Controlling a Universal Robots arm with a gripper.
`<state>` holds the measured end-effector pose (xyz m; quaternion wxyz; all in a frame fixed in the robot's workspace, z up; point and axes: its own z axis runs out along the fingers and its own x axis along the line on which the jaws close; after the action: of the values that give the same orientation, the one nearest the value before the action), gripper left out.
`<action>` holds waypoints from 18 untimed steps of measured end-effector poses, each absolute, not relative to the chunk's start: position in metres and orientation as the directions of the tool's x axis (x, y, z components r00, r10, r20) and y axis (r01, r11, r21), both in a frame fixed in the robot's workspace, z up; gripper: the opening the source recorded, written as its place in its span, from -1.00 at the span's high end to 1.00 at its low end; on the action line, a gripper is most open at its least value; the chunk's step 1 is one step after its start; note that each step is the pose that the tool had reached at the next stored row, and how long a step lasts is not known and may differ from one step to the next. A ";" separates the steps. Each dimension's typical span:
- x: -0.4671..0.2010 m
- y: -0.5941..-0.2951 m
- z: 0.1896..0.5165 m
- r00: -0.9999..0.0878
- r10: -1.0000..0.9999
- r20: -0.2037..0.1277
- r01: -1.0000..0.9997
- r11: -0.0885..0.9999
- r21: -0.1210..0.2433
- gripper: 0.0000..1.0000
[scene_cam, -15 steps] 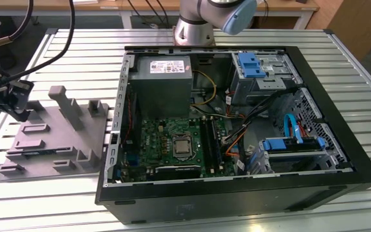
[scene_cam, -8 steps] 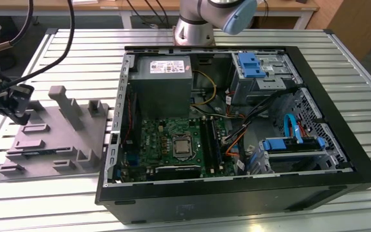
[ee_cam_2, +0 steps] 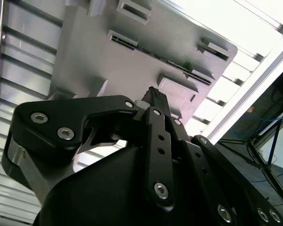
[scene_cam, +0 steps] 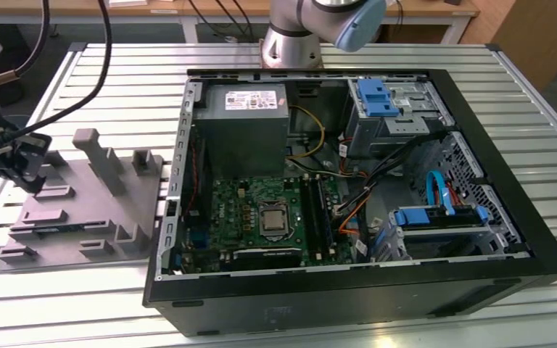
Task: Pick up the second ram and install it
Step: 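Reach for the second ram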
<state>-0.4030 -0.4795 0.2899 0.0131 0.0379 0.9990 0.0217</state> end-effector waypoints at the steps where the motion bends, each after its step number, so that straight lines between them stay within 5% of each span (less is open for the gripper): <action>1: -0.403 -0.480 0.289 -0.997 0.076 -0.025 0.075 0.996 0.044 0.80; 18: -0.403 -0.499 0.274 -0.997 0.076 -0.024 0.075 0.996 0.044 0.80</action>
<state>-0.4030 -0.4994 0.2739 0.0131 0.0379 0.9990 0.0217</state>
